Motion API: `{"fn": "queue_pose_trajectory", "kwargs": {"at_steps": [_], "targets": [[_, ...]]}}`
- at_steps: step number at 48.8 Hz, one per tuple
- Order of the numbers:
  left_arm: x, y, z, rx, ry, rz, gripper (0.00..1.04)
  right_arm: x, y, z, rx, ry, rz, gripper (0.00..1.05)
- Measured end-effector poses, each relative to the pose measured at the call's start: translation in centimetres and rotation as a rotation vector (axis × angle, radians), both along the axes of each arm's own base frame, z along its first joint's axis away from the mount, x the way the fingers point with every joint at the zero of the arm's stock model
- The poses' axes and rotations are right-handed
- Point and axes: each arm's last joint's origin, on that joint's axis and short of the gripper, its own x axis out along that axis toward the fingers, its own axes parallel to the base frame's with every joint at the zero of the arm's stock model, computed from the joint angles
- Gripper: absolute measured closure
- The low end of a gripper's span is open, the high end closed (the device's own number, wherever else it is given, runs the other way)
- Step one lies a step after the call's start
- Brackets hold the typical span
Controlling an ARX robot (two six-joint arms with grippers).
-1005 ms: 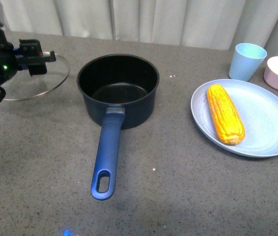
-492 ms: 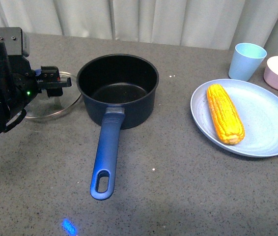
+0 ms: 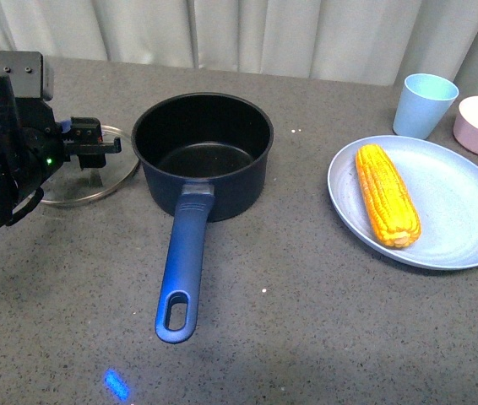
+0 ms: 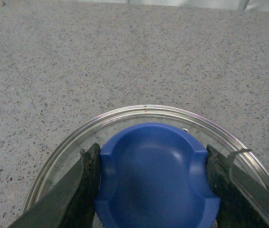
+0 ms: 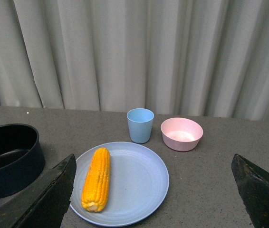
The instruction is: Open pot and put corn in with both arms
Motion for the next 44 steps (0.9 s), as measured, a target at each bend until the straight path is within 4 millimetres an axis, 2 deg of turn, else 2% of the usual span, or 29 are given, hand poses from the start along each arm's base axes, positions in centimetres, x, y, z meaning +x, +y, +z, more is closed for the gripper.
{"fn": "queue_pose_trajectory", "kwargs": {"at_steps": [9,16,20,28,34,38,44], "targets": [[0.0,0.0,-0.1,0.003,0.008,0.003,0.48,0.0,0.0,0.0,0.0,0.0,0.0,0.09],[-0.2,0.1,-0.1,0.0,0.013,0.018,0.2,0.0,0.0,0.0,0.0,0.0,0.0,0.09],[-0.3,0.1,0.7,-0.007,-0.001,0.021,0.05,0.0,0.0,0.0,0.0,0.0,0.0,0.09],[-0.6,0.2,2.6,-0.011,-0.025,0.031,0.06,0.0,0.0,0.0,0.0,0.0,0.0,0.09],[-1.6,0.4,4.5,-0.03,-0.049,0.038,0.06,0.0,0.0,0.0,0.0,0.0,0.0,0.09],[-3.4,0.6,6.6,-0.033,-0.084,0.021,0.06,0.0,0.0,0.0,0.0,0.0,0.0,0.09],[-6.0,1.0,8.2,-0.032,-0.086,0.018,0.06,0.0,0.0,0.0,0.0,0.0,0.0,0.09]]}}
